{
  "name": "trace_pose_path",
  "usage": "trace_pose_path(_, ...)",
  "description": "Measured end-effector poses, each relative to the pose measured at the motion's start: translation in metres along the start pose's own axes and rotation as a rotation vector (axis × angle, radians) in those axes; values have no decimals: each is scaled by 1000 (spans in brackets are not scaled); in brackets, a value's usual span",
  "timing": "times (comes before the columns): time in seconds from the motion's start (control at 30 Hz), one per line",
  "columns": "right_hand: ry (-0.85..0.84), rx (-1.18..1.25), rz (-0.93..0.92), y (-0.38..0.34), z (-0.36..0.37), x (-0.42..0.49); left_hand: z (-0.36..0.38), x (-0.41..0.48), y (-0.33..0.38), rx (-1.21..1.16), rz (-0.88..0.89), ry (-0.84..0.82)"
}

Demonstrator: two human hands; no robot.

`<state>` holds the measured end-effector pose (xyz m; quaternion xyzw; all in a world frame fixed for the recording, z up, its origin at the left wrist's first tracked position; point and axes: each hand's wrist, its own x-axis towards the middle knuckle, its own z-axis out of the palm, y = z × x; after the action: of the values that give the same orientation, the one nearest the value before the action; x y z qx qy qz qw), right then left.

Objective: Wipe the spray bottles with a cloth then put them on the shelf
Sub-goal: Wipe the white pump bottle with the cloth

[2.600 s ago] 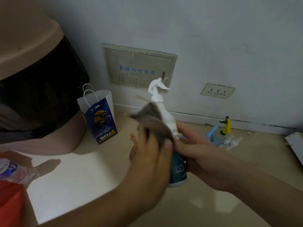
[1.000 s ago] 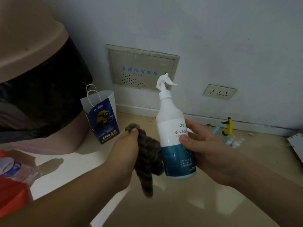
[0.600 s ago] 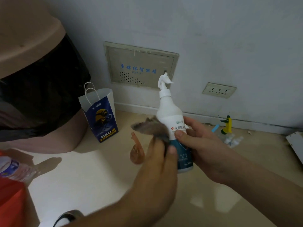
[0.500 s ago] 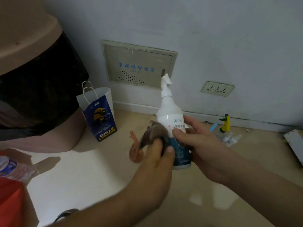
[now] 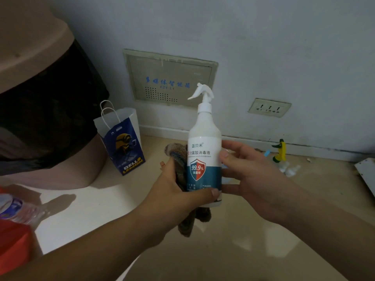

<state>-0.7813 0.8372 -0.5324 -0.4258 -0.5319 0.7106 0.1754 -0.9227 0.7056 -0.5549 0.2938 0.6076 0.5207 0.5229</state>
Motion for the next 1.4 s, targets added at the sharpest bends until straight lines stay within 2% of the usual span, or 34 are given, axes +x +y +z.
trace_pose_path(0.2, -191, -63, 92, -3, -8, 0, -5, 2, 3, 14, -23, -87)
trace_pose_path(0.4, -195, -111, 92, 7, 2, -1, -4, 5, 13, 147, 52, -75)
trace_pose_path(0.47, -140, -79, 75, 7, 6, -1, 2, 6, 20, 186, 132, -38)
trace_pose_path(0.53, -108, -12, 91, 5, 9, -1, 10, 0, 18, 298, 313, 22)
trace_pose_path(0.6, -86, -6, 123, 7, 10, -1, 26, -10, 1, 562, 492, 78)
trace_pose_path(0.63, -63, -32, 139, 10, 10, 0, 35, -18, -5, 669, 509, 81)
trace_pose_path(0.7, -23, -62, 163, 13, 8, 1, 43, -26, -11, 674, 469, 43)
trace_pose_path(0.77, -21, -33, 158, 12, 7, 0, 30, -15, -6, 425, 447, -35)
trace_pose_path(0.87, -78, -20, 112, 8, 11, -5, 9, 7, 12, 138, 216, -57)
trace_pose_path(0.9, -84, -35, 105, 8, 13, -5, 11, 6, 12, 145, 223, -38)
trace_pose_path(1.0, -28, -64, 112, 7, 14, -4, 37, -18, -8, 424, 356, 45)
trace_pose_path(1.07, 25, -69, 124, 8, 13, -4, 45, -25, -16, 514, 345, 50)
trace_pose_path(1.27, -21, 4, 162, 7, 14, -8, 16, 11, 5, 225, 125, 77)
trace_pose_path(1.4, 9, -152, 69, -6, 4, -3, 10, 7, 6, 113, -17, 36)
